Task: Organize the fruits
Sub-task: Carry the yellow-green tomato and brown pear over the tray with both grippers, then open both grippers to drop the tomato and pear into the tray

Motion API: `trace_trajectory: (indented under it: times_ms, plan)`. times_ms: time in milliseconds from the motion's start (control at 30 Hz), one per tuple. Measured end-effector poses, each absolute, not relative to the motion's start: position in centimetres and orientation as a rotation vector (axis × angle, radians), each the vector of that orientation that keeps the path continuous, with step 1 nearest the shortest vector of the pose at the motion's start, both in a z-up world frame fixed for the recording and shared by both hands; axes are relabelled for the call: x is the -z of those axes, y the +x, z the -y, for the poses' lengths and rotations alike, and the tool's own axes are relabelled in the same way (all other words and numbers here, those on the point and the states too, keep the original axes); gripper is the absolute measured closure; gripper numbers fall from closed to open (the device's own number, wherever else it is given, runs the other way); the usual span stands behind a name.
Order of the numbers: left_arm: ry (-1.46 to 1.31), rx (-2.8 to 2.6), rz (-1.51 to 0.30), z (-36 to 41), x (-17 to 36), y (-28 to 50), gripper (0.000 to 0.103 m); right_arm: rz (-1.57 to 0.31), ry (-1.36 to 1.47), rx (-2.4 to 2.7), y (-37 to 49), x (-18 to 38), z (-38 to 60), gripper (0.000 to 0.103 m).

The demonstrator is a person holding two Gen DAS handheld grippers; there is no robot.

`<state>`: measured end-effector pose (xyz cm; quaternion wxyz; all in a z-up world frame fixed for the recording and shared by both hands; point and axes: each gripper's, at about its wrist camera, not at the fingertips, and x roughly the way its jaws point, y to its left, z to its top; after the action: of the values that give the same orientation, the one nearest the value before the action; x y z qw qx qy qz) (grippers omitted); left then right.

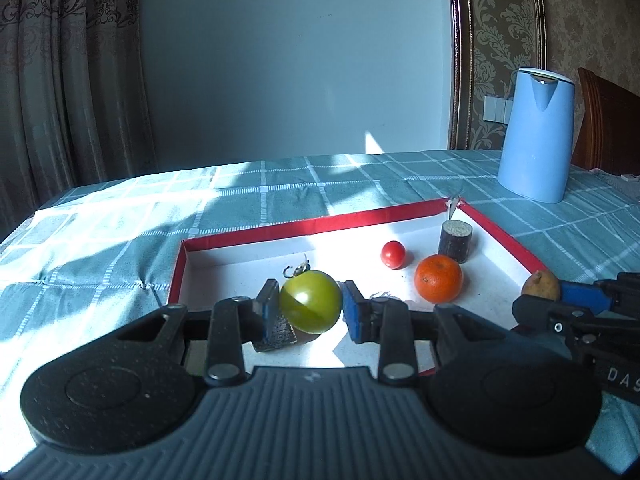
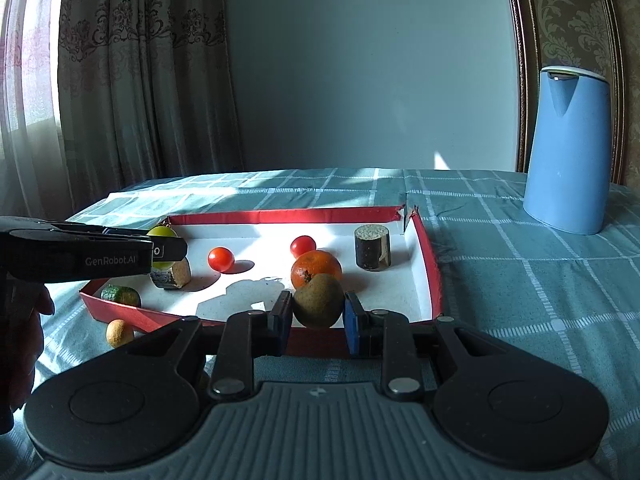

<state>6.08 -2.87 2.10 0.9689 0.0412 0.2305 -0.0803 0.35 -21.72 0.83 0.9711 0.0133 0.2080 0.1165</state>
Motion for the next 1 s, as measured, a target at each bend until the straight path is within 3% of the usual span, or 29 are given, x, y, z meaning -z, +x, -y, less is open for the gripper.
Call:
trace_trajectory:
  times_ms: [1000]
  plan:
    - [0.055, 0.085, -0.522, 1.9, -1.8, 13.0, 0.072, -0.631, -0.039, -0.340, 8.5, 0.8, 16.2, 0.077]
